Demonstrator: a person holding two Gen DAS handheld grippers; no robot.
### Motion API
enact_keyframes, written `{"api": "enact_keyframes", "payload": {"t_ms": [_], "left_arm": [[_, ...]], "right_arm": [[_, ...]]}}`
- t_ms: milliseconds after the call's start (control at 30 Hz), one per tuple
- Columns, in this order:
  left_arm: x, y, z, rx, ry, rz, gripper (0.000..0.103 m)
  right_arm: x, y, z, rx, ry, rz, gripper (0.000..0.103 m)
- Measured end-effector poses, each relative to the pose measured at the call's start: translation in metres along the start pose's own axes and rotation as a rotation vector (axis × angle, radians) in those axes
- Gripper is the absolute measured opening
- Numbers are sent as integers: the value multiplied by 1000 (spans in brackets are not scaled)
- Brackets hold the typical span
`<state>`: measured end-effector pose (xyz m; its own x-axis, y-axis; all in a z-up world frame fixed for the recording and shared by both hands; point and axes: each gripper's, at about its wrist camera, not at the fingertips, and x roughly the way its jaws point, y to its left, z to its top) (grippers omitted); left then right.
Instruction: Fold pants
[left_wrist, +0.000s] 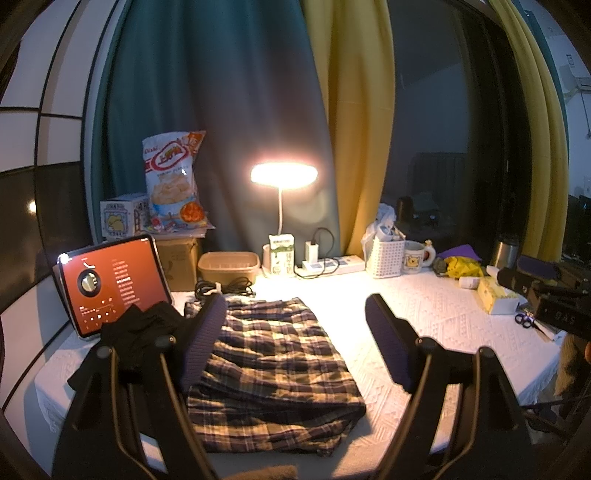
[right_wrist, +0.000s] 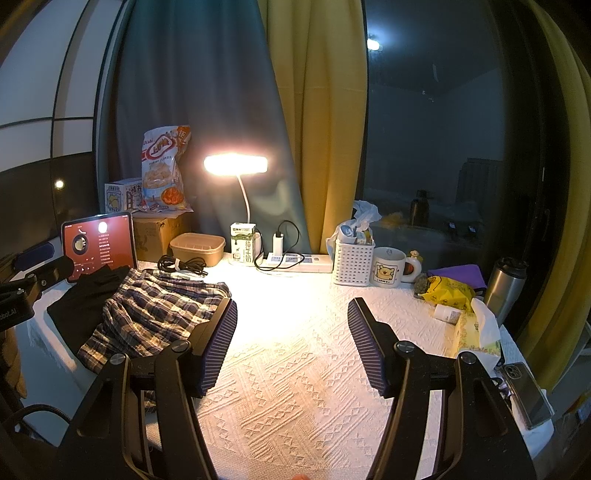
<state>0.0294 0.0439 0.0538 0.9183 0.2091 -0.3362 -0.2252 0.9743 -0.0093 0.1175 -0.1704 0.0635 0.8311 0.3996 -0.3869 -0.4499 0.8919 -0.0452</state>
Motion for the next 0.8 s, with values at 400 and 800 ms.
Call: {"api": "enact_keyframes", "payload": {"t_ms": [400, 800], "left_arm": [[1, 1, -1, 9, 1, -19, 79], [0, 4, 2, 7, -14, -47, 79]], "right_arm": [[0, -1, 0, 0, 1, 2, 66], [0, -4, 0, -3, 0, 6, 66]]}}
